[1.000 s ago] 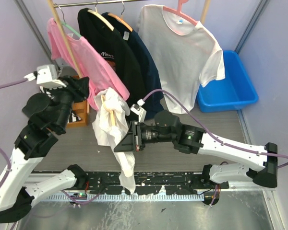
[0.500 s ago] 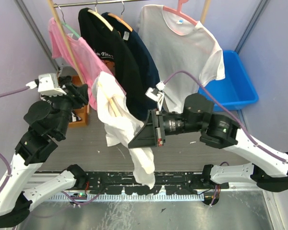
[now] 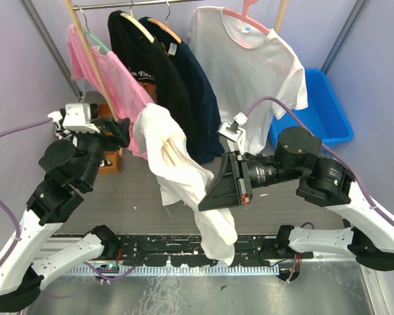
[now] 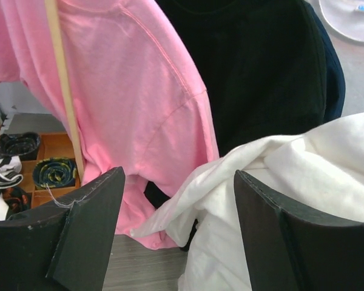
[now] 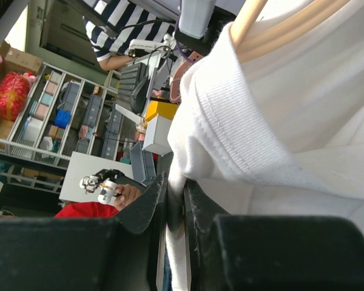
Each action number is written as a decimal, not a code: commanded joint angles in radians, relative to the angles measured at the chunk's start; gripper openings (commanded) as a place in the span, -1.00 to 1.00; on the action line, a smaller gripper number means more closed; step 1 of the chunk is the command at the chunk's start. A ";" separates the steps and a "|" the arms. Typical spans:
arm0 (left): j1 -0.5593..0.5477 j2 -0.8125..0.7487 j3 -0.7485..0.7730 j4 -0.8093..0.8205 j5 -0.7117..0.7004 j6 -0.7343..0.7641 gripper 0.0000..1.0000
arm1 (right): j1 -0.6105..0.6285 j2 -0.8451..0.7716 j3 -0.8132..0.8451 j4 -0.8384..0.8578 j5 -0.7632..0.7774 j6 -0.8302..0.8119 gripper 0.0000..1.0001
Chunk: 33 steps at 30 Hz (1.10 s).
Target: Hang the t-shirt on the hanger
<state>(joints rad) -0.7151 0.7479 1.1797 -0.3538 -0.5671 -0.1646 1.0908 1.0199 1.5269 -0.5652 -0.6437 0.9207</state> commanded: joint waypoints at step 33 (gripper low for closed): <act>0.124 0.083 -0.144 0.191 0.697 0.004 0.71 | -0.002 -0.269 -0.090 0.058 -0.013 0.010 -0.98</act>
<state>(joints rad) -0.5961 0.8352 1.0500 -0.1822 0.0605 -0.1677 1.0908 0.7506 1.4227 -0.6220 -0.6552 0.9756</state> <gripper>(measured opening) 0.855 0.189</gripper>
